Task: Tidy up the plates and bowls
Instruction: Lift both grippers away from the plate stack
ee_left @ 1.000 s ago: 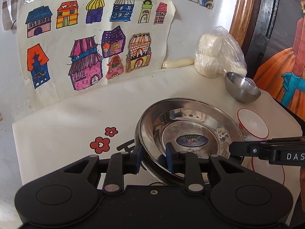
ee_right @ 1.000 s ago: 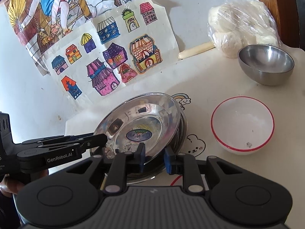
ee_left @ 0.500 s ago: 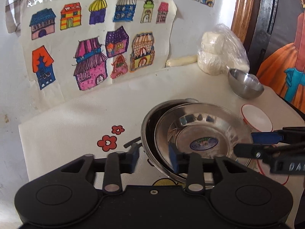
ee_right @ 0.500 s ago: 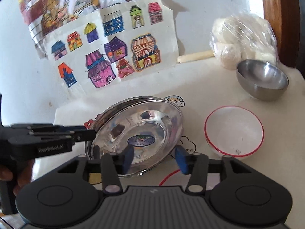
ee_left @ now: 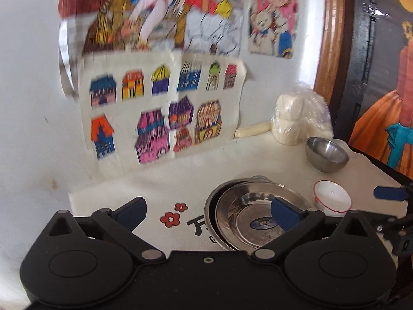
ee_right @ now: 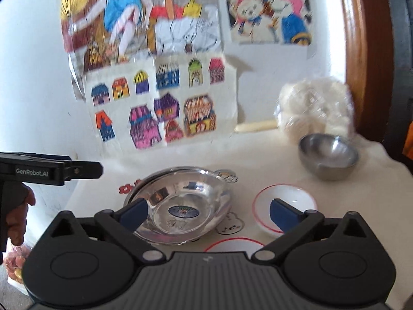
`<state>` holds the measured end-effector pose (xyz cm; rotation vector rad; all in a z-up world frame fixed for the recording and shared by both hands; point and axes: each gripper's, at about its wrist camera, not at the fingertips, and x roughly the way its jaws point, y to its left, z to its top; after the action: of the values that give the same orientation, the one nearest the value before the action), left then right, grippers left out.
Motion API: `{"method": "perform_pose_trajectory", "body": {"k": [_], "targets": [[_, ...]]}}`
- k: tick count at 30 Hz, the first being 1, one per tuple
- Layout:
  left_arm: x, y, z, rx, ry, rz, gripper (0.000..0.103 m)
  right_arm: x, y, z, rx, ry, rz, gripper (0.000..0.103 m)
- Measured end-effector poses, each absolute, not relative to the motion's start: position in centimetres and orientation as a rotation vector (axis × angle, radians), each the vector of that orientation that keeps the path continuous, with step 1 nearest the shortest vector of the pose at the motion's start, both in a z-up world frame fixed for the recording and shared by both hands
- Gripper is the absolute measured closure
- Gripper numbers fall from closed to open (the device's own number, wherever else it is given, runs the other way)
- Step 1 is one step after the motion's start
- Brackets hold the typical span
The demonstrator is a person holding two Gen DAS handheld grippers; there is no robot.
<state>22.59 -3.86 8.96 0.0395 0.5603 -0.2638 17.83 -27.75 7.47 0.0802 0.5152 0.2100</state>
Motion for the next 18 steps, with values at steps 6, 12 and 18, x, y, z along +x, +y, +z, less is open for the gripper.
{"method": "perform_pose_trajectory", "body": {"k": [6, 12, 18], "targets": [[18.8, -3.9, 12.6, 0.034, 0.681, -0.211, 0.001, 13.8, -29.3, 10.1, 0.008, 0.528, 0.177, 0.0], [15.9, -5.2, 16.9, 0.075, 0.683, -0.213, 0.001, 10.4, -30.2, 13.4, -0.088, 0.576, 0.167, 0.0], [18.9, -10.3, 16.7, 0.142, 0.652, -0.285, 0.001, 12.1, -31.7, 13.4, -0.159, 0.632, 0.166, 0.0]]}}
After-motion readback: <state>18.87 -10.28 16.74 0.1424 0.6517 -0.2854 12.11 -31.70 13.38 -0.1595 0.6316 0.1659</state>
